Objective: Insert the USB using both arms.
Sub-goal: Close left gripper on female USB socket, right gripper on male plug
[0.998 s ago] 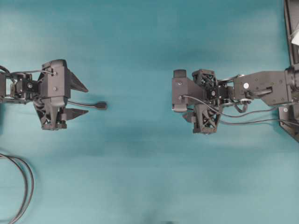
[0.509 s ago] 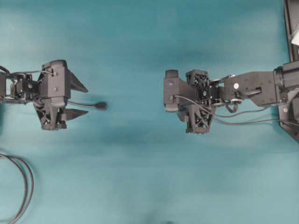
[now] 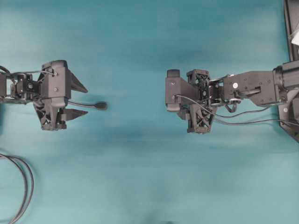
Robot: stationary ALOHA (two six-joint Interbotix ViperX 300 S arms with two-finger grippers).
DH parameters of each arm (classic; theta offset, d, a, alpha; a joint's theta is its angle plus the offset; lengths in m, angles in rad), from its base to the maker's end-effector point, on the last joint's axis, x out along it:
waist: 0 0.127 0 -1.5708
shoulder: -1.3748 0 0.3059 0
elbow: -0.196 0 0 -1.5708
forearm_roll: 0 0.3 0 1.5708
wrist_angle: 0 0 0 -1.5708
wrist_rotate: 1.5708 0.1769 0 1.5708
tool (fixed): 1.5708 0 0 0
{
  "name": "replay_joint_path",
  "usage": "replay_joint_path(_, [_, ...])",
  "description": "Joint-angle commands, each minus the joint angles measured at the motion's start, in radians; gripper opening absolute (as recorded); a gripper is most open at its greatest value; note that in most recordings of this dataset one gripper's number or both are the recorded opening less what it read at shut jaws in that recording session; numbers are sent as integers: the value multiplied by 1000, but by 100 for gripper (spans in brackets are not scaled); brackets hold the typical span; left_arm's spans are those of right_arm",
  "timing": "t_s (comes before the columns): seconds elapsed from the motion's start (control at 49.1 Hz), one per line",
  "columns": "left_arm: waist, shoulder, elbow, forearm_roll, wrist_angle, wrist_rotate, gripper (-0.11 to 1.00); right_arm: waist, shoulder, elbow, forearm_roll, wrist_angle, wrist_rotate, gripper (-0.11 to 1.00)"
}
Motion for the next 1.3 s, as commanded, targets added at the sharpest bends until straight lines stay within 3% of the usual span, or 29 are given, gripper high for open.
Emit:
replay_joint_path(0.0, [3,3,-15,2,3,18,82,-3,-2,-5,-3,37,-3,35])
replay_joint_path(0.143, [3,21,-31,2,23,43,82,-3,-5,-11,-5,81,-5,20])
replay_joint_path(0.468, [3,81,-63,2,20,103,77,-2,-28,-12,-3,91,-6,20])
replay_joint_path(1.283, [12,245,-118,2,-87,117,73,3,-28,-35,-3,89,-5,20])
